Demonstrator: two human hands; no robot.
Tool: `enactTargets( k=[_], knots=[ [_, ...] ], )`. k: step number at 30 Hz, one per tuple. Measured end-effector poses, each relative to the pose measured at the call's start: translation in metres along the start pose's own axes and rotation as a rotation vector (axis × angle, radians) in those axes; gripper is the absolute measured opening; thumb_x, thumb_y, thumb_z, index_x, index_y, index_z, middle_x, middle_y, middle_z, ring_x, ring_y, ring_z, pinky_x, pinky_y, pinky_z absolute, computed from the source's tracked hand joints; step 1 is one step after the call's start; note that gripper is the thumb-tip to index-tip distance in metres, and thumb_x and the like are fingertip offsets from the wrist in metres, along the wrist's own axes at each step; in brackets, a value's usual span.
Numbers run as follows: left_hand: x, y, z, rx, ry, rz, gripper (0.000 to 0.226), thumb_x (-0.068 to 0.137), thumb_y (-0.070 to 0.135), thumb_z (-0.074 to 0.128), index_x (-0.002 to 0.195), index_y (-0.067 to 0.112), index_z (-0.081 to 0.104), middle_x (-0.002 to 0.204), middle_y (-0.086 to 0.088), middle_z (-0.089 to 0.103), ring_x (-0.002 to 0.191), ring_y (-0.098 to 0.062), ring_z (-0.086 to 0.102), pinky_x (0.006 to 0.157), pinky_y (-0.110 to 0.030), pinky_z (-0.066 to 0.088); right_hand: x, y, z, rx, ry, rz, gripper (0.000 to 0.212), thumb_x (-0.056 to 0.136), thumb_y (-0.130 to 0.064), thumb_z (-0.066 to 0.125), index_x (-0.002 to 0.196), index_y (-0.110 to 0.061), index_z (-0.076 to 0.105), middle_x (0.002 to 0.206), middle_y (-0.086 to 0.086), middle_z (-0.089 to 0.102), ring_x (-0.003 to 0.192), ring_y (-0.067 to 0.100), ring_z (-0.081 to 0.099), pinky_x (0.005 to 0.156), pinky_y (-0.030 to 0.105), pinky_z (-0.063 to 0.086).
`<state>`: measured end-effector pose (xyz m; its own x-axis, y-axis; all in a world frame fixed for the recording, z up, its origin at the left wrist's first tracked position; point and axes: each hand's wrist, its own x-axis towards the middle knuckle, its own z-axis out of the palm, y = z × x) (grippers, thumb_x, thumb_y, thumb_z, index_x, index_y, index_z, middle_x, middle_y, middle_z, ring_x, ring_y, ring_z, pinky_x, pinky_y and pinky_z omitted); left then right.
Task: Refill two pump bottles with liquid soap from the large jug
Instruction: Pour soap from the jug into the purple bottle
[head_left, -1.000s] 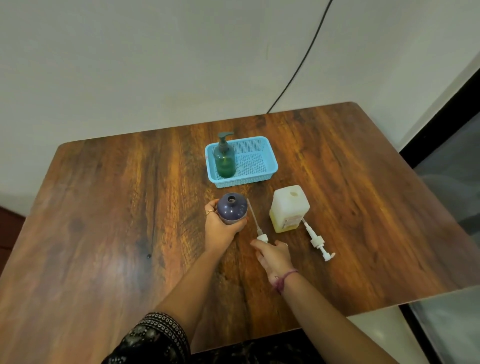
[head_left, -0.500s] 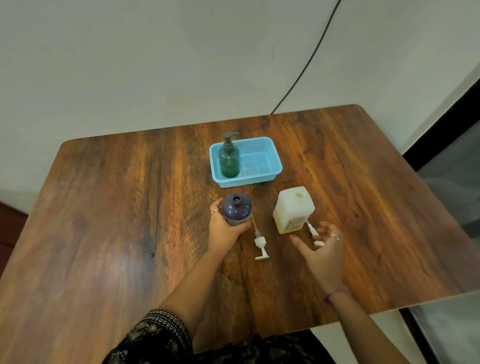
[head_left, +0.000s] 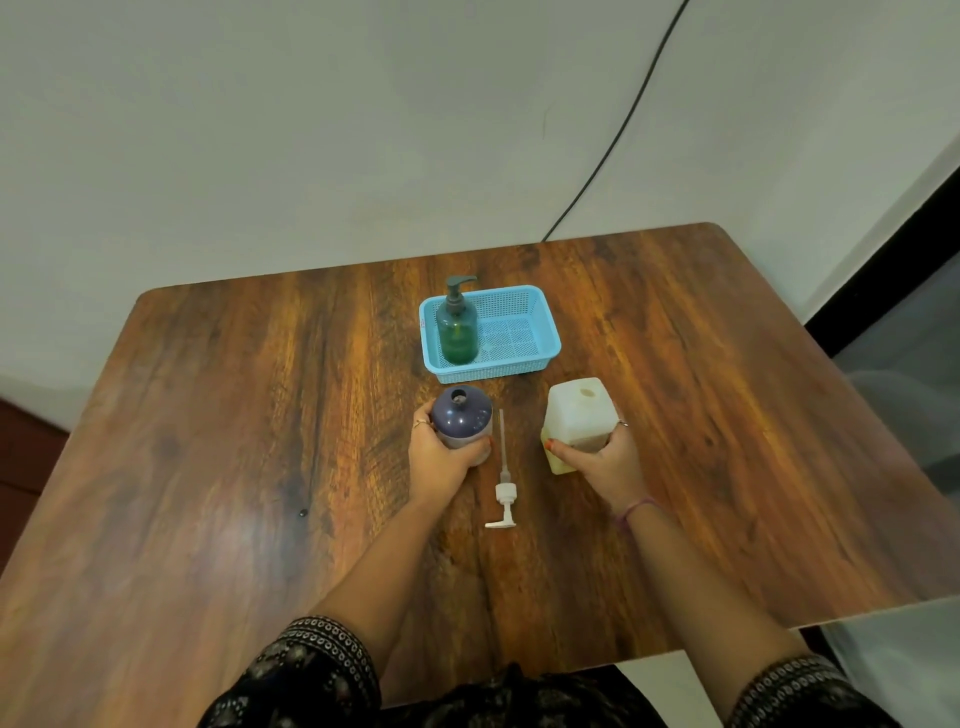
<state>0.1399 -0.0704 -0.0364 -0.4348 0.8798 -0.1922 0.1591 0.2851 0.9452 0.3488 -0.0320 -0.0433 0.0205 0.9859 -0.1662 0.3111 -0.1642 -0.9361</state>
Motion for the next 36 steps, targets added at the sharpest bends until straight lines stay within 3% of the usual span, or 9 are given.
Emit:
enactTargets(
  k=[4, 6, 11, 15, 19, 23, 26, 31, 36],
  knots=[
    [0.002, 0.011, -0.005, -0.017, 0.033, 0.025, 0.083, 0.062, 0.018, 0.090, 0.129, 0.016, 0.042, 0.123, 0.000, 0.057, 0.104, -0.011, 0.059, 0.089, -0.028, 0.052, 0.006, -0.002, 0.002, -0.029, 0.012, -0.005, 0.085, 0.065, -0.023, 0.087, 0.136, -0.017, 0.039, 0.130, 0.004, 0.051, 0.123, 0.019, 0.048, 0.096, 0.037, 0.049],
    [0.006, 0.022, -0.009, -0.024, 0.062, 0.052, 0.082, 0.062, 0.017, 0.090, 0.128, 0.015, 0.041, 0.124, -0.003, 0.057, 0.109, -0.016, 0.059, 0.091, -0.032, 0.053, 0.008, -0.008, 0.000, -0.051, 0.019, -0.024, 0.086, 0.065, -0.024, 0.087, 0.136, -0.016, 0.039, 0.128, 0.004, 0.051, 0.121, 0.018, 0.048, 0.095, 0.034, 0.049],
    [0.018, 0.073, -0.022, -0.038, 0.050, 0.141, 0.078, 0.065, 0.011, 0.088, 0.126, 0.012, 0.038, 0.120, -0.002, 0.054, 0.101, -0.008, 0.060, 0.070, -0.013, 0.053, 0.015, -0.045, -0.008, -0.101, 0.071, -0.100, 0.078, 0.067, -0.027, 0.085, 0.131, -0.014, 0.042, 0.114, -0.002, 0.050, 0.112, 0.015, 0.051, 0.077, 0.012, 0.043],
    [0.021, 0.114, -0.031, -0.029, 0.044, 0.248, 0.076, 0.065, 0.010, 0.087, 0.124, 0.011, 0.039, 0.115, 0.001, 0.056, 0.096, -0.007, 0.063, 0.068, -0.012, 0.055, 0.023, -0.087, -0.017, -0.057, 0.074, -0.205, 0.071, 0.069, -0.020, 0.084, 0.126, -0.016, 0.042, 0.110, -0.004, 0.047, 0.097, 0.009, 0.053, 0.058, -0.001, 0.043],
    [0.020, 0.151, -0.037, -0.025, 0.070, 0.310, 0.075, 0.063, 0.016, 0.089, 0.119, 0.019, 0.039, 0.111, 0.006, 0.056, 0.094, -0.004, 0.062, 0.068, -0.012, 0.055, 0.040, -0.129, -0.027, -0.021, 0.070, -0.297, 0.075, 0.064, -0.015, 0.087, 0.126, -0.014, 0.045, 0.108, -0.003, 0.054, 0.087, 0.001, 0.057, 0.060, 0.009, 0.052],
    [0.019, 0.185, -0.045, -0.016, 0.081, 0.388, 0.074, 0.060, 0.017, 0.091, 0.114, 0.024, 0.041, 0.109, 0.006, 0.057, 0.094, -0.003, 0.062, 0.066, -0.012, 0.054, 0.053, -0.179, -0.037, -0.058, 0.049, -0.419, 0.076, 0.055, -0.020, 0.086, 0.123, -0.019, 0.052, 0.110, 0.007, 0.060, 0.091, 0.013, 0.064, 0.062, 0.032, 0.060],
    [0.016, 0.206, -0.051, 0.008, 0.080, 0.451, 0.074, 0.059, 0.018, 0.091, 0.114, 0.024, 0.042, 0.113, 0.003, 0.057, 0.093, -0.004, 0.062, 0.066, -0.011, 0.053, 0.059, -0.220, -0.045, -0.171, 0.053, -0.555, 0.083, 0.048, -0.035, 0.082, 0.125, -0.025, 0.052, 0.111, 0.006, 0.059, 0.095, 0.019, 0.063, 0.068, 0.025, 0.055],
    [0.017, 0.235, -0.057, 0.030, 0.103, 0.513, 0.078, 0.058, 0.023, 0.091, 0.118, 0.023, 0.041, 0.120, -0.003, 0.054, 0.099, -0.011, 0.060, 0.076, -0.025, 0.058, 0.060, -0.282, -0.060, -0.363, 0.071, -0.696, 0.091, 0.057, -0.017, 0.084, 0.138, -0.025, 0.044, 0.115, 0.001, 0.045, 0.097, 0.014, 0.049, 0.067, 0.002, 0.031],
    [0.021, 0.261, -0.063, 0.020, 0.135, 0.552, 0.078, 0.057, 0.024, 0.091, 0.117, 0.022, 0.042, 0.119, -0.003, 0.054, 0.098, -0.011, 0.060, 0.075, -0.024, 0.056, 0.061, -0.324, -0.065, -0.523, 0.045, -0.805, 0.097, 0.057, -0.018, 0.085, 0.142, -0.025, 0.038, 0.120, 0.001, 0.042, 0.097, 0.015, 0.046, 0.066, 0.007, 0.032]
  ],
)
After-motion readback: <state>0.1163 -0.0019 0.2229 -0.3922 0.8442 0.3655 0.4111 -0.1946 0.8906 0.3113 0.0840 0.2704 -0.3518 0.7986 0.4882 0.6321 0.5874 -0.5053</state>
